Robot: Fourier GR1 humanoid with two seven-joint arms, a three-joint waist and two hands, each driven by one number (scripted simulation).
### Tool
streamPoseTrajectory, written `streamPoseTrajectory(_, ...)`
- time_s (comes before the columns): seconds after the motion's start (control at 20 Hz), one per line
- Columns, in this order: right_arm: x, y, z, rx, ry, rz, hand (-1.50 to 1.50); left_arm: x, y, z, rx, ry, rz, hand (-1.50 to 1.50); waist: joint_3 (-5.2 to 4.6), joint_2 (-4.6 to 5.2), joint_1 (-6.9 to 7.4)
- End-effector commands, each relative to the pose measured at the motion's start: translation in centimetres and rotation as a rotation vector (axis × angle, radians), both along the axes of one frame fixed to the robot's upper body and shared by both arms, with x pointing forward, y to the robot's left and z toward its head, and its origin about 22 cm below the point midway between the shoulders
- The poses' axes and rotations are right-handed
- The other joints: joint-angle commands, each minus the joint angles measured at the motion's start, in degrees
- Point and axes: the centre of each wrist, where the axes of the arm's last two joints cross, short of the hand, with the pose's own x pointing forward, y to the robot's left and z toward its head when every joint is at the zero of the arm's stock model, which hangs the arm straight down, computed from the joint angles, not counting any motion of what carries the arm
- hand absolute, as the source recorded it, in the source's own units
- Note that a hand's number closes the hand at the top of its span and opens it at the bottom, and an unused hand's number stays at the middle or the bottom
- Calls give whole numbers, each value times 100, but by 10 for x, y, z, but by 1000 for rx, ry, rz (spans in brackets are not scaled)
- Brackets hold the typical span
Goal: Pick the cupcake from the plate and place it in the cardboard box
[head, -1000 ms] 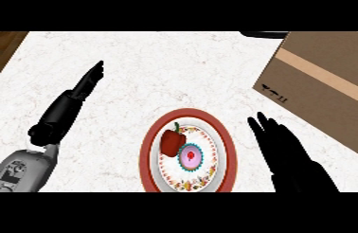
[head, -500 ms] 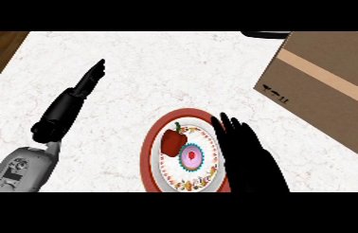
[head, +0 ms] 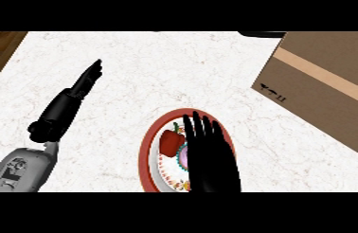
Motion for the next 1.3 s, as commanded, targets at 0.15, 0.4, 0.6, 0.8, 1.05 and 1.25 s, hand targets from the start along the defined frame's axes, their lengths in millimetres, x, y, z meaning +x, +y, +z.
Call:
streamPoseTrajectory(0.15, 4, 27, -8, -211, 61, -196, -150, 0, 4, -4, -3, 8, -4, 0, 15, 0, -24)
streamPoseTrajectory(0.4, 21, 27, -7, -258, 72, -221, -150, -5, -10, -5, 7, 1, -14, 0, 22, 2, 1)
streamPoseTrajectory(0.6, 25, 30, -18, -297, 82, -235, -150, 1, -10, 9, 6, 2, -10, 0, 25, 5, 16)
streamPoseTrajectory(0.8, 28, 29, -20, -299, 95, -246, -150, -10, 4, -6, -2, 4, -11, 0, 25, 8, 37)
streamPoseTrajectory(1.05, 21, 31, -32, -276, 132, -232, -150, -6, 2, -5, -3, 8, -17, 0, 31, 19, 1)
streamPoseTrajectory(1.25, 23, 35, -45, -255, 149, -232, -150, -4, 2, -2, 5, 3, -20, 0, 32, 34, 46)
